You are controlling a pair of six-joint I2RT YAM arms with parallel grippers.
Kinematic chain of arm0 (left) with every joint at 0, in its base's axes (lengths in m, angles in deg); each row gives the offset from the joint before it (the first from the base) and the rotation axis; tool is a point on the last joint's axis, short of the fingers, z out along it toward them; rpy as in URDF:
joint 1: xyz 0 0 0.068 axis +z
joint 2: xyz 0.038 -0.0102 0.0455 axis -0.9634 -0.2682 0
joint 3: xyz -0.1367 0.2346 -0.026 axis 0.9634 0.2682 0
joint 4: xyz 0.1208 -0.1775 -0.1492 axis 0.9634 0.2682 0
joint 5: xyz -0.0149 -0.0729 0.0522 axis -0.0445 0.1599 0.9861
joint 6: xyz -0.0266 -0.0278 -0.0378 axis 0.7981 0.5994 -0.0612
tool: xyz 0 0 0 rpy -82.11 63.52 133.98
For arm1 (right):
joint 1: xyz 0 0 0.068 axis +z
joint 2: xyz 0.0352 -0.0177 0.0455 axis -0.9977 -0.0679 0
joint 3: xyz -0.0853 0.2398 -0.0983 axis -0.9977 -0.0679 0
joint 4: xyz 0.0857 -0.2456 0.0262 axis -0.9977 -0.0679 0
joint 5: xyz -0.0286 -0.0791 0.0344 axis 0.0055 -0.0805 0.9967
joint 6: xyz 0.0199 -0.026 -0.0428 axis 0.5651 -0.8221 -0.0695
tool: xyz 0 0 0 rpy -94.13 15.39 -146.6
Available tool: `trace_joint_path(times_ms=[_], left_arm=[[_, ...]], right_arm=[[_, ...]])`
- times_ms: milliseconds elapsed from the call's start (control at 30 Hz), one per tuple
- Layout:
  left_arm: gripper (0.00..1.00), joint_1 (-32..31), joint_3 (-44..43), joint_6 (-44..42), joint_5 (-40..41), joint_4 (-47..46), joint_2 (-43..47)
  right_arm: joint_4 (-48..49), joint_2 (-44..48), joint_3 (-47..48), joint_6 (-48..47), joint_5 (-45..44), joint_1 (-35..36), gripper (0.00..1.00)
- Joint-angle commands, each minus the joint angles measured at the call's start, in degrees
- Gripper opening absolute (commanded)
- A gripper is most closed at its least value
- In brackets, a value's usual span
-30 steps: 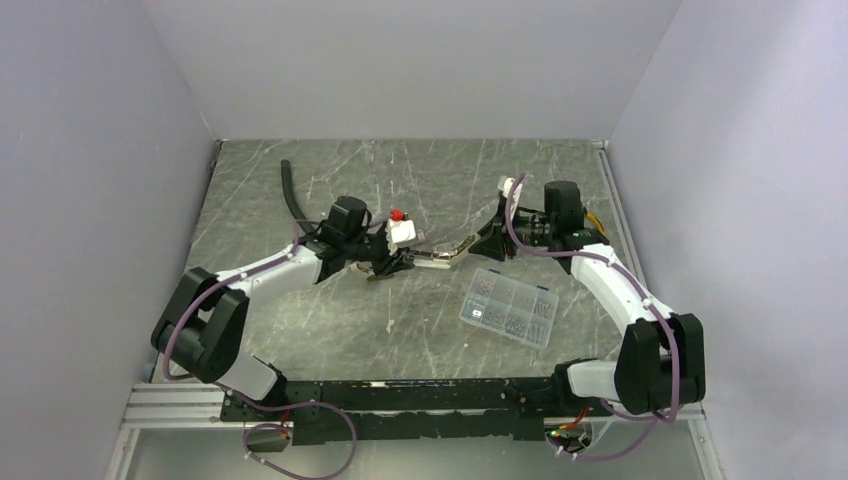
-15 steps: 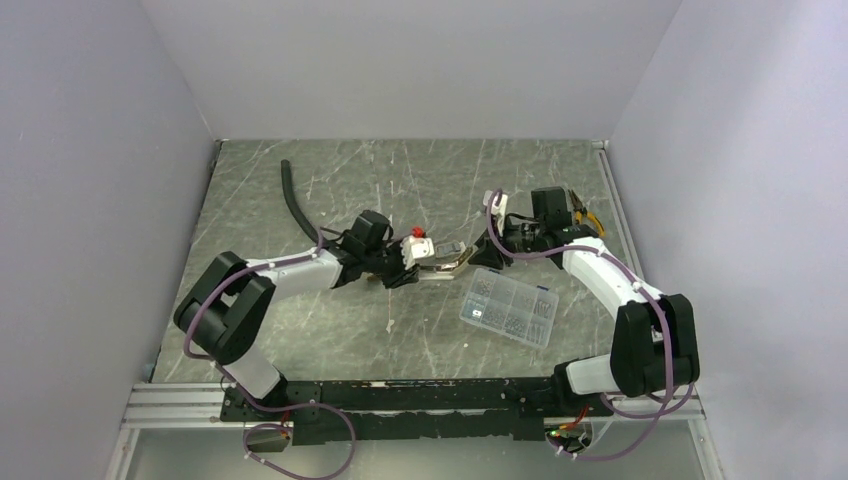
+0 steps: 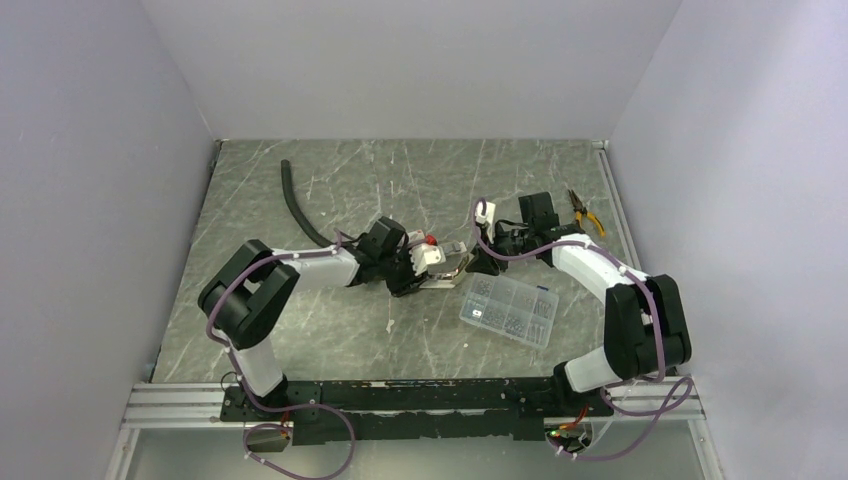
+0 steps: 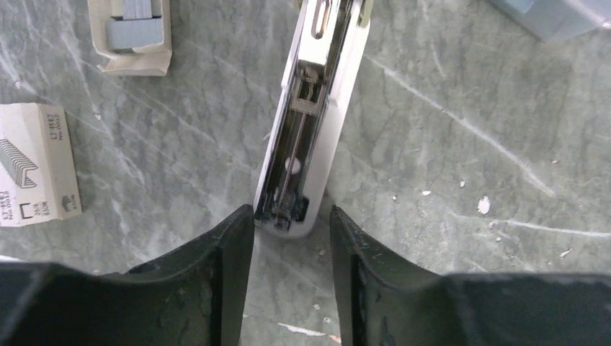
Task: Load the staples into the stapler
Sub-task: Place the stapler at the center of the board.
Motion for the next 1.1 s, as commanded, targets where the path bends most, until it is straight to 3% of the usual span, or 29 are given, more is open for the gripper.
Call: trace_joint_path(times_ms=[0,233,467,833,1067], left_arm=[[0.51,-0.3,-2.3,1.1,1.7,5.0,-2.0],[0.87,-0.3,-2.9,0.6,0.6,6.4,-2.2],[0.88,-0.3,-3.0,-1.5,-2.0,6.7,1.1],[0.60,-0.2,-5.2,-2.7,-8.0,4.3,-0.6],[0.29,-0.2,-5.8,-2.5,-8.5,5.6,-3.3]], right_arm=[[3.2,-1.3,0.3,-4.1,-1.0,-0.4,0.00],[0.3,-1.9,0.8,-8.8,-2.4,-0.6,0.00],[0.2,-2.0,0.1,-11.1,-2.3,-0.7,0.00],[0.2,-1.9,0.6,-10.8,-1.2,-0.7,0.00],[0.7,-2.6,-0.8,-11.1,0.2,-2.1,0.01]])
